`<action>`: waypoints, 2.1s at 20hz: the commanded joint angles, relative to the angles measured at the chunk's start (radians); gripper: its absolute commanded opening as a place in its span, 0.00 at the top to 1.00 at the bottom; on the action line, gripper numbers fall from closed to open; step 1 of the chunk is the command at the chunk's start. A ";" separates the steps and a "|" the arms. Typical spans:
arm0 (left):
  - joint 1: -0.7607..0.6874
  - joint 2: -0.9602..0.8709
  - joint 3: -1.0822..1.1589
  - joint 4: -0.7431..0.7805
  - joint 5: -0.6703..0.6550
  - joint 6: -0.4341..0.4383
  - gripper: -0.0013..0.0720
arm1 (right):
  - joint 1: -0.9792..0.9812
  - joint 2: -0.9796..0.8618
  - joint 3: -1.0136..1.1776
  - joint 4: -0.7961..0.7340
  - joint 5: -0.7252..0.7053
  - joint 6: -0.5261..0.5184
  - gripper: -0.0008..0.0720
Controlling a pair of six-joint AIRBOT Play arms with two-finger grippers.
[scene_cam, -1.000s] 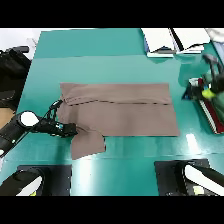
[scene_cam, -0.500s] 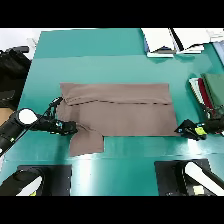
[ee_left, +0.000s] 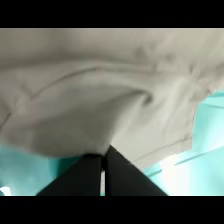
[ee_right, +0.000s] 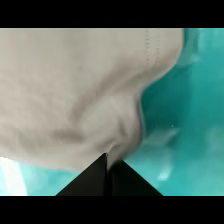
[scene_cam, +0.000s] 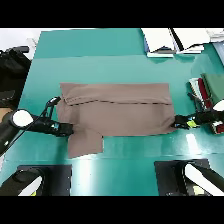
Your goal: Fold the shirts.
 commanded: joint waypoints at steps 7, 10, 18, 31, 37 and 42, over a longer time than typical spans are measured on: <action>0.000 0.227 0.044 0.064 -0.250 -0.081 0.95 | 0.059 0.215 0.137 -0.222 0.159 0.037 0.97; 0.000 0.162 0.108 0.126 -0.115 -0.069 0.95 | 0.110 0.097 0.241 -0.223 0.142 0.037 0.97; 0.013 -0.274 0.335 0.288 0.180 -0.055 0.95 | 0.197 -0.316 0.558 -0.220 0.074 0.093 0.97; 0.053 -0.411 0.499 0.201 0.234 -0.056 0.16 | 0.031 -0.597 0.800 0.044 0.138 0.012 0.23; 0.043 -0.412 0.499 0.064 0.260 -0.055 0.95 | -0.082 -0.766 0.798 0.225 0.264 -0.032 0.13; -0.090 -0.462 0.499 0.051 0.323 -0.066 0.95 | 0.021 -0.823 0.797 0.221 0.239 -0.049 0.23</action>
